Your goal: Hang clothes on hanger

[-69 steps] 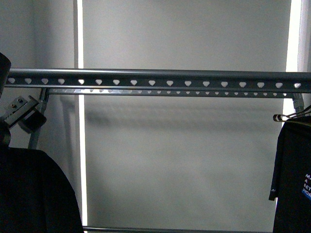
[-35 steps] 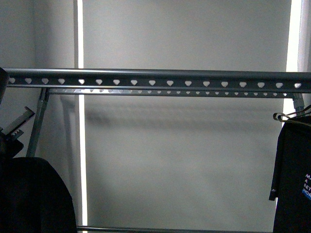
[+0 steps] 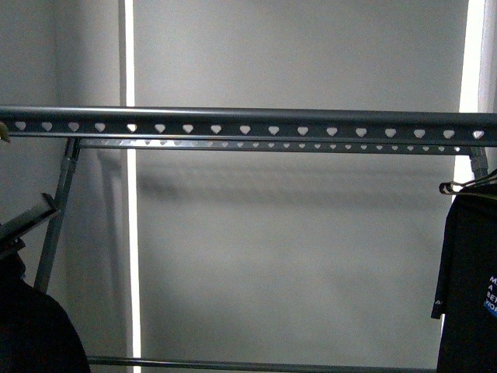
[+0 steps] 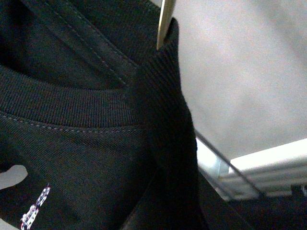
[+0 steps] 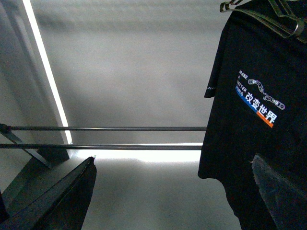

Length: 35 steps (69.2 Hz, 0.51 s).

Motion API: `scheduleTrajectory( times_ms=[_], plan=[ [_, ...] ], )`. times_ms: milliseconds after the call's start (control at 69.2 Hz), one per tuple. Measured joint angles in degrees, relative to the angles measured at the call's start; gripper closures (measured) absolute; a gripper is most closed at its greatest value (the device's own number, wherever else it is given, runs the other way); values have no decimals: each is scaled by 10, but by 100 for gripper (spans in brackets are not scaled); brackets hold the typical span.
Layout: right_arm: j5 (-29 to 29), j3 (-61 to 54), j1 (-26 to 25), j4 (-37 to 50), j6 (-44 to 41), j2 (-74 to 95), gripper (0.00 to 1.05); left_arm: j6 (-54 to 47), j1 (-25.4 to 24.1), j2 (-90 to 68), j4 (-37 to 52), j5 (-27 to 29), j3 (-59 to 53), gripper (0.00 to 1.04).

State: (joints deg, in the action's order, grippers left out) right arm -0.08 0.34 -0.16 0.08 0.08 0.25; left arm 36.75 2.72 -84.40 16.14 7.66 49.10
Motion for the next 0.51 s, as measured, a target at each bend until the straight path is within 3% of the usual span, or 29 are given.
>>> scheduleTrajectory(
  times_ms=[289, 506],
  plan=[
    [0, 0, 0, 0, 0, 0, 7, -212, 44, 59, -38, -186, -28, 101],
    [0, 0, 0, 0, 0, 0, 7, -382, 63, 62, -41, -365, -24, 101]
  ],
)
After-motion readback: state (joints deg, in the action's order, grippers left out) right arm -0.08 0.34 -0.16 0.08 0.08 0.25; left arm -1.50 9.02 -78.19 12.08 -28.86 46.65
